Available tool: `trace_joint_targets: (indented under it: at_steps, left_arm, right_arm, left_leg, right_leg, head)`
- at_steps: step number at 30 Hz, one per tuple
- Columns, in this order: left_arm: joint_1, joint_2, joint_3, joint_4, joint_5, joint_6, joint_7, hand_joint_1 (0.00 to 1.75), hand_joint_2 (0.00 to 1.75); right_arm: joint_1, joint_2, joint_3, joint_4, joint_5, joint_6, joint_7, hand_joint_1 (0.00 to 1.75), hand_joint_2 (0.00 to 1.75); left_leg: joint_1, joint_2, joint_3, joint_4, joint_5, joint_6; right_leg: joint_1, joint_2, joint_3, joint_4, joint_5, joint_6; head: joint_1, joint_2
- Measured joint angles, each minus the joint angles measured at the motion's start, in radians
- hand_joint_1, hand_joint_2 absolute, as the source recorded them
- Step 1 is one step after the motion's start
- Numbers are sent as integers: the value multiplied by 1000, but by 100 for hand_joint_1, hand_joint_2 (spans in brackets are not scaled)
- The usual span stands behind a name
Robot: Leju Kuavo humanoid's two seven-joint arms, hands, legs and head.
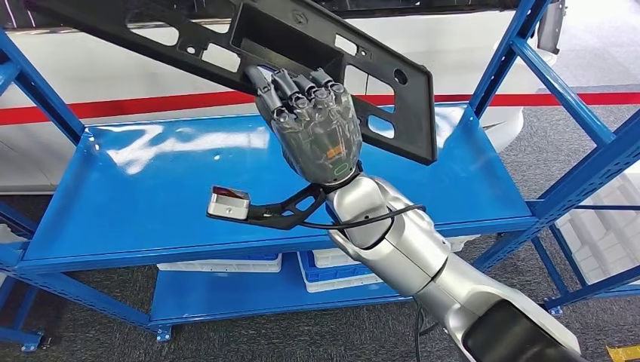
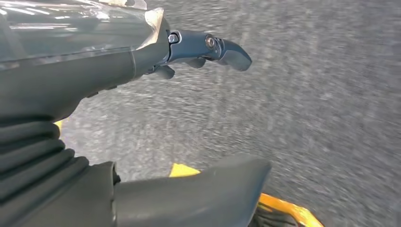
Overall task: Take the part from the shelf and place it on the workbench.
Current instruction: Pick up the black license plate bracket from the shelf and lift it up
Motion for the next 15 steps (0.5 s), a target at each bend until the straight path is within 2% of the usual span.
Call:
trace_joint_targets:
  at_steps: [8, 15]
  left_arm:
    - [-13, -28, 13, -7, 2, 61, -3, 0, 175]
    - [-18, -37, 18, -10, 2, 64, -3, 0, 175]
  right_arm:
    - [121, 11, -128, -157, 0, 0, -142, 175, 175]
    - [157, 17, -173, -203, 0, 0, -158, 175, 175]
  left_leg:
    - [0, -1, 0, 0, -1, 1]
    - [0, 0, 0, 0, -1, 1]
  right_leg:
    - [0, 0, 0, 0, -1, 1]
    - [0, 0, 0, 0, -1, 1]
  head:
    - [0, 0]
    - [0, 0]
